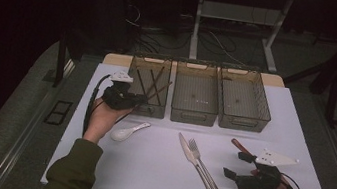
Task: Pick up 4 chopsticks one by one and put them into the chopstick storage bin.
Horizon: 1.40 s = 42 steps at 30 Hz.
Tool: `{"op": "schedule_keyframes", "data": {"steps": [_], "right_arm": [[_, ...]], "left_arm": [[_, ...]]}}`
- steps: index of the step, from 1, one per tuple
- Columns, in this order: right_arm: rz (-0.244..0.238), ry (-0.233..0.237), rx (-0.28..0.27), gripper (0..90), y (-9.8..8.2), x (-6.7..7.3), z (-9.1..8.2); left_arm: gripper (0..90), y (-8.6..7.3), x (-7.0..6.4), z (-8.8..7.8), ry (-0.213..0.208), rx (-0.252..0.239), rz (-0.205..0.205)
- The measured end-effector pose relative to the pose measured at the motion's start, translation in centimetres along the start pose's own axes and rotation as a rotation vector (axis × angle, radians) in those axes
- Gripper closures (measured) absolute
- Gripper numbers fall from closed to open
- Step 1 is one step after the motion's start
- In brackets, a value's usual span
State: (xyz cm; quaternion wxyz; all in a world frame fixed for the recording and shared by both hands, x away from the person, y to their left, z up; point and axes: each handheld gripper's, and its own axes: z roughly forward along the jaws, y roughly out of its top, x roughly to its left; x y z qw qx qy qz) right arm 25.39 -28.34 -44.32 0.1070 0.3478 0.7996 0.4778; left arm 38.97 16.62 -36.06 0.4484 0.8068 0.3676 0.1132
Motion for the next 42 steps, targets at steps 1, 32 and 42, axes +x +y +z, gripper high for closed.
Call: {"op": "schedule_keyframes", "data": {"steps": [1, 32, 42], "right_arm": [[0.0, 0.0, 0.0, 16.6, 0.0, 0.0, 0.0], [0.01, 0.004, -0.009, 16.6, 0.0, -0.1, -0.2], [0.014, 0.007, -0.014, 16.6, 0.0, -0.1, -0.3]], "left_arm": [[84.5, 0.2, 0.1, 0.1, 0.004, 0.001, -0.002], [84.5, 6.3, 5.2, 4.4, 0.157, -0.03, -0.061], [84.4, 6.9, 6.4, 6.8, 0.197, -0.011, -0.058]]}}
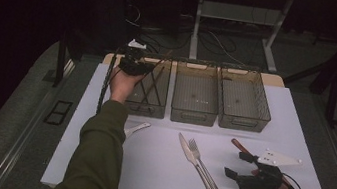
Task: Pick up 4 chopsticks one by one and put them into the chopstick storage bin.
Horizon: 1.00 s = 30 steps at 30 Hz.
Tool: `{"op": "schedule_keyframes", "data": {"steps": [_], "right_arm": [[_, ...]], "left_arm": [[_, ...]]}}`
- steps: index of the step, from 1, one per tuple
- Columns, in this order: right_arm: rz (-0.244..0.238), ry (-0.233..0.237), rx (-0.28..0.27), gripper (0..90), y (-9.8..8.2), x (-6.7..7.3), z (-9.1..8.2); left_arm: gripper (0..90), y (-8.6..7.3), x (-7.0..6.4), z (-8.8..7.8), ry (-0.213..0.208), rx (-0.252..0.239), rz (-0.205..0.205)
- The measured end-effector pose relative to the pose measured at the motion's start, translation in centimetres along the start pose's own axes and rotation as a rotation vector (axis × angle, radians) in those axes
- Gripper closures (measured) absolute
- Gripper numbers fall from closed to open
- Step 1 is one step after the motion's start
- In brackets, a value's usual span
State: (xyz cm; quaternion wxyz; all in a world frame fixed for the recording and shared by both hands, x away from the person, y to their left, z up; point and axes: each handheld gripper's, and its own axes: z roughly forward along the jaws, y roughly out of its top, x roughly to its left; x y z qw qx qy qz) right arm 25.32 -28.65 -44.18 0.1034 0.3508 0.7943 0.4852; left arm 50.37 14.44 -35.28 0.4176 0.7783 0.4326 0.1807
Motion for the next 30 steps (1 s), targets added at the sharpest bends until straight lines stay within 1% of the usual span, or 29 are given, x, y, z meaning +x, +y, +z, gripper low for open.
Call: {"op": "schedule_keyframes", "data": {"steps": [3, 4, 5, 7, 9, 10, 12, 14, 15, 17, 20, 23, 24, 26, 27, 28, 30], "right_arm": [[0.0, 0.0, 0.0, 16.6, 0.0, 0.0, 0.0], [0.002, 0.0, 0.0, 16.6, 0.0, -0.1, -0.1], [0.003, 0.001, -0.001, 16.6, 0.0, -0.1, -0.1], [0.002, 0.002, -0.001, 16.6, 0.0, -0.1, -0.1], [0.002, 0.002, 0.0, 16.6, 0.0, 0.0, -0.1], [0.002, 0.002, 0.0, 16.6, 0.0, 0.0, -0.1], [0.0, 0.003, -0.002, 16.6, 0.0, 0.0, -0.1], [0.0, 0.003, -0.002, 16.6, 0.0, 0.0, -0.1], [0.0, 0.003, -0.002, 16.6, 0.0, 0.0, -0.1], [0.0, 0.002, -0.004, 16.6, 0.0, 0.0, -0.1], [0.0, 0.002, -0.004, 16.6, 0.0, 0.0, -0.1], [0.0, 0.003, -0.003, 16.6, 0.0, 0.0, -0.1], [0.0, 0.003, -0.002, 16.6, 0.0, 0.0, -0.1], [-0.002, 0.003, -0.002, 16.6, 0.0, 0.0, -0.1], [0.0, 0.002, -0.002, 16.6, 0.0, 0.0, -0.1], [0.001, 0.001, -0.002, 16.6, 0.0, 0.0, -0.1], [0.003, 0.0, -0.002, 16.6, 0.0, 0.0, -0.1]], "left_arm": [[84.4, 0.0, 0.0, 0.7, 0.017, 0.011, 0.006], [84.4, -0.1, 0.0, 0.9, 0.019, 0.01, -0.006], [84.4, -0.2, 0.1, 1.1, 0.021, 0.016, -0.014], [84.4, -0.4, 0.0, 1.6, 0.045, 0.043, -0.008], [84.4, -0.6, 0.0, 1.9, 0.046, 0.056, -0.015], [84.4, -0.6, -0.1, 2.1, 0.055, 0.063, -0.014], [84.3, -0.7, -0.1, 2.3, 0.071, 0.081, -0.006], [83.4, -0.8, -0.2, 2.6, 0.103, 0.104, 0.013], [80.5, -0.9, -0.3, 2.7, 0.106, 0.104, 0.007], [73.9, -0.9, -0.3, 2.7, 0.115, 0.109, 0.019], [67.8, -0.7, -0.6, 2.6, 0.111, 0.096, 0.023], [63.6, -0.5, -0.8, 2.4, 0.103, 0.085, 0.033], [62.5, -0.5, -0.8, 2.3, 0.094, 0.075, 0.029], [59.8, -0.4, -0.9, 2.1, 0.085, 0.075, 0.027], [58.6, -0.4, -1.0, 2.0, 0.076, 0.075, 0.032], [57.0, -0.4, -1.0, 2.0, 0.06, 0.069, 0.026], [54.0, -0.3, -1.1, 1.7, 0.045, 0.066, 0.033]]}}
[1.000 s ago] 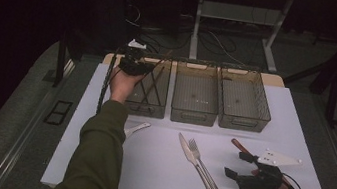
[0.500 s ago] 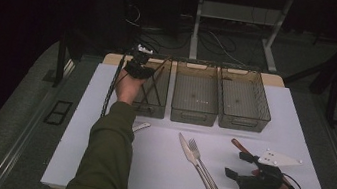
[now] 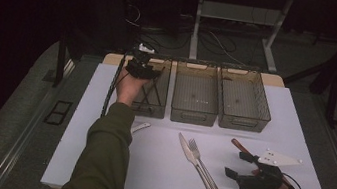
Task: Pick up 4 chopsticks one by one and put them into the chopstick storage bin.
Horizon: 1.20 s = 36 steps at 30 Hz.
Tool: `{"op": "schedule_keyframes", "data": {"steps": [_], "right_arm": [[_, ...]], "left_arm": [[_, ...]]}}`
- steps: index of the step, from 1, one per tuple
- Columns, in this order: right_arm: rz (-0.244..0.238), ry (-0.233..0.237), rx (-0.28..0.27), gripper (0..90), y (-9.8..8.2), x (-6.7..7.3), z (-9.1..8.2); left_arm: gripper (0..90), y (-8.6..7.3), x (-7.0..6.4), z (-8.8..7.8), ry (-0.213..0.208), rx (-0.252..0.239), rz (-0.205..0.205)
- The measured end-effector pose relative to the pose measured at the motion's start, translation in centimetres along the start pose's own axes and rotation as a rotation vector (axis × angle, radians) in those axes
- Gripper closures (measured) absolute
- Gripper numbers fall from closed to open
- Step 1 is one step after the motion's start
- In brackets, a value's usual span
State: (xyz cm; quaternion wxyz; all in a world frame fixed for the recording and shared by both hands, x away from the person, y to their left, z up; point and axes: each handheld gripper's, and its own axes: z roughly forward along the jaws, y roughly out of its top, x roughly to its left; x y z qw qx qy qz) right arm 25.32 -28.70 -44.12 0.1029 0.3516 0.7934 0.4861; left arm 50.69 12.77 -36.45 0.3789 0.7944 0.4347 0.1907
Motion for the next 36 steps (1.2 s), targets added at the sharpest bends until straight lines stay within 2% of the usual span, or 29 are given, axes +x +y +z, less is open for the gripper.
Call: {"op": "schedule_keyframes", "data": {"steps": [4, 7, 10, 14, 16, 17, 18, 19, 20, 23, 24, 25, 26, 28, 30, 31, 36], "right_arm": [[0.0, 0.001, 0.0, 16.6, 0.0, 0.0, 0.1], [0.0, 0.001, 0.002, 16.6, 0.1, -0.1, 0.1], [-0.002, 0.001, 0.002, 16.6, 0.1, -0.1, 0.2], [-0.005, 0.003, 0.003, 16.6, 0.1, -0.1, 0.2], [-0.004, 0.001, 0.003, 16.6, 0.1, -0.1, 0.2], [-0.003, 0.001, 0.003, 16.6, 0.1, -0.1, 0.2], [-0.003, 0.0, 0.003, 16.6, 0.1, -0.1, 0.2], [-0.003, 0.0, 0.004, 16.6, 0.1, -0.1, 0.2], [-0.004, 0.0, 0.004, 16.6, 0.1, -0.1, 0.2], [-0.007, 0.0, 0.003, 16.6, 0.0, 0.0, 0.1], [-0.004, -0.001, 0.001, 16.6, 0.0, 0.0, 0.1], [-0.004, -0.001, 0.001, 16.6, 0.0, 0.0, 0.0], [-0.003, -0.002, 0.001, 16.6, 0.0, -0.1, 0.0], [-0.003, -0.002, 0.002, 16.6, 0.0, -0.1, 0.1], [-0.004, -0.002, 0.002, 16.6, 0.0, 0.0, 0.0], [-0.004, -0.002, 0.001, 16.6, 0.0, 0.0, 0.0], [-0.003, -0.003, 0.001, 16.6, 0.0, 0.0, 0.1]], "left_arm": [[50.0, 0.0, -0.3, -0.6, -0.036, -0.045, -0.016], [46.9, 0.0, -0.4, -1.2, -0.069, -0.053, -0.015], [44.4, 0.0, -0.6, -1.8, -0.087, -0.06, 0.005], [41.1, -0.2, -0.9, -2.5, -0.123, -0.064, 0.011], [39.0, -0.3, -1.0, -3.0, -0.144, -0.061, 0.034], [38.7, -0.4, -1.3, -3.2, -0.149, -0.074, 0.022], [38.1, -0.4, -1.4, -3.5, -0.153, -0.067, 0.044], [37.6, -0.5, -1.5, -3.7, -0.157, -0.074, 0.048], [37.1, -0.6, -1.8, -3.9, -0.162, -0.09, 0.034], [35.8, -0.9, -2.2, -4.7, -0.177, -0.086, 0.054], [35.5, -1.1, -2.5, -4.8, -0.18, -0.104, 0.04], [35.1, -1.2, -2.4, -5.1, -0.183, -0.087, 0.065], [34.5, -1.3, -2.6, -5.3, -0.186, -0.097, 0.053], [34.4, -1.5, -2.7, -5.7, -0.192, -0.085, 0.084], [33.6, -1.8, -3.0, -6.0, -0.197, -0.1, 0.069], [33.5, -1.9, -3.0, -6.3, -0.201, -0.094, 0.083], [31.9, -2.7, -3.7, -7.0, -0.221, -0.103, 0.09]]}}
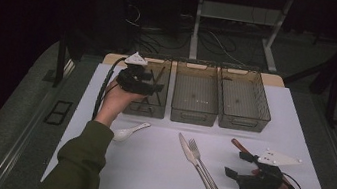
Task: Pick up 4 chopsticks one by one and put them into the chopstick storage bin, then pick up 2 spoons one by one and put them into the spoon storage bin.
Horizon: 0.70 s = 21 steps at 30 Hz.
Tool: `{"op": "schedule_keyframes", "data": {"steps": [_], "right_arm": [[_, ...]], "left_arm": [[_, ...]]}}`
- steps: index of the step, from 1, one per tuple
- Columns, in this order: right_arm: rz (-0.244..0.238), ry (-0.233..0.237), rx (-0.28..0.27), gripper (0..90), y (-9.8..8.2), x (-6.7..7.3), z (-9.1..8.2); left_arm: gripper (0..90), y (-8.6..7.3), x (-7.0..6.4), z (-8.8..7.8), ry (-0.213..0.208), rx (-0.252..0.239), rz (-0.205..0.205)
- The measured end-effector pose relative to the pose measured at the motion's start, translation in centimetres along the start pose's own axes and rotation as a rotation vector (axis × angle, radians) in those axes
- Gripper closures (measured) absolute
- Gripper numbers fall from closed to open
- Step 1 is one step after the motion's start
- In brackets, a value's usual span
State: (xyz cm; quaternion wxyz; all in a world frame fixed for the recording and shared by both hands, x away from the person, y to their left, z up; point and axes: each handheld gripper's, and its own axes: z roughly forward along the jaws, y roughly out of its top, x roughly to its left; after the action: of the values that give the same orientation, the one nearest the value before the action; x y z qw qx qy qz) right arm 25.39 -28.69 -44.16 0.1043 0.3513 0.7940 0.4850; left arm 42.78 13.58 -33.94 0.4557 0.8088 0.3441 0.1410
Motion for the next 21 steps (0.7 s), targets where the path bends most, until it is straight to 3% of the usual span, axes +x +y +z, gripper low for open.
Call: {"op": "schedule_keyframes", "data": {"steps": [21], "right_arm": [[0.001, -0.003, 0.003, 16.6, 0.0, 0.0, 0.0]], "left_arm": [[25.7, -2.9, -3.9, -2.0, -0.079, 0.002, 0.067]]}}
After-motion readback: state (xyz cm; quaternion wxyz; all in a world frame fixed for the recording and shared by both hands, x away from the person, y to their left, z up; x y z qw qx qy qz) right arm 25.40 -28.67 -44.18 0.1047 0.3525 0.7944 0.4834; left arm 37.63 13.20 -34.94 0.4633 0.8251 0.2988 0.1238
